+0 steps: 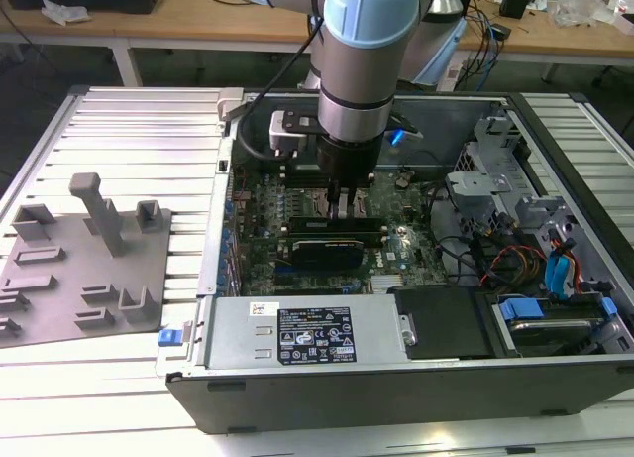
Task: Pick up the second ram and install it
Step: 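Insert the second ram into the second slot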
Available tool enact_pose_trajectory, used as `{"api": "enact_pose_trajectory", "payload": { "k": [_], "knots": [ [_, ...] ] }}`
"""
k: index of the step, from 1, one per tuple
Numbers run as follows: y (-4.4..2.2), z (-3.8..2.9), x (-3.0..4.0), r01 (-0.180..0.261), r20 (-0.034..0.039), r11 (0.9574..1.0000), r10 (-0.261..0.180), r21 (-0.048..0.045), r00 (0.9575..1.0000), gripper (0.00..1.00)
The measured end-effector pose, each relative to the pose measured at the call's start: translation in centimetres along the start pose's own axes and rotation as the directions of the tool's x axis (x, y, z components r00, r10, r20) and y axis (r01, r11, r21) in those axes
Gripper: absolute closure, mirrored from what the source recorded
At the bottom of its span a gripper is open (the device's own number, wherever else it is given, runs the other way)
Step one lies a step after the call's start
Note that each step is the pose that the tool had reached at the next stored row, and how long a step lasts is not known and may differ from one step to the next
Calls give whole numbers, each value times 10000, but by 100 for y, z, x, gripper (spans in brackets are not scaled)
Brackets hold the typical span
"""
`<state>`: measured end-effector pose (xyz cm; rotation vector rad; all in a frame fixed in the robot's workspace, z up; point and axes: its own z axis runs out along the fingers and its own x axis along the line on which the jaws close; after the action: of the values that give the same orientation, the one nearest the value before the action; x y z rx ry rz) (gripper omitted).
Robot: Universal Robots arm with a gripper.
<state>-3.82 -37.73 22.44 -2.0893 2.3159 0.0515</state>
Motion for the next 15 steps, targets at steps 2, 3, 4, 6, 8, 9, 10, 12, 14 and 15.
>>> {"api": "enact_pose_trajectory", "payload": {
  "k": [2,3,4,6,8,9,10,12,14,15],
  "knots": [
    [-2,4,0,3,-2,10000,-3,-1,10000,86],
    [-6,4,0,5,-1,10000,-5,-1,10000,86],
    [-8,4,0,5,-1,10000,-5,-2,10000,86],
    [-12,4,-1,4,-1,10000,-4,-1,10000,86],
    [-14,1,-2,9,-1,10000,-9,-2,10000,86],
    [-15,-10,-2,9,2,10000,-9,2,10000,86],
    [-15,-18,-1,10,1,10000,-10,0,10000,86],
    [-15,-18,9,28,1,10000,-28,-1,10000,86],
    [-15,-16,12,56,0,10000,-56,-2,10000,86],
    [-15,-14,14,71,-2,10000,-71,-3,10000,86]
  ]
}}
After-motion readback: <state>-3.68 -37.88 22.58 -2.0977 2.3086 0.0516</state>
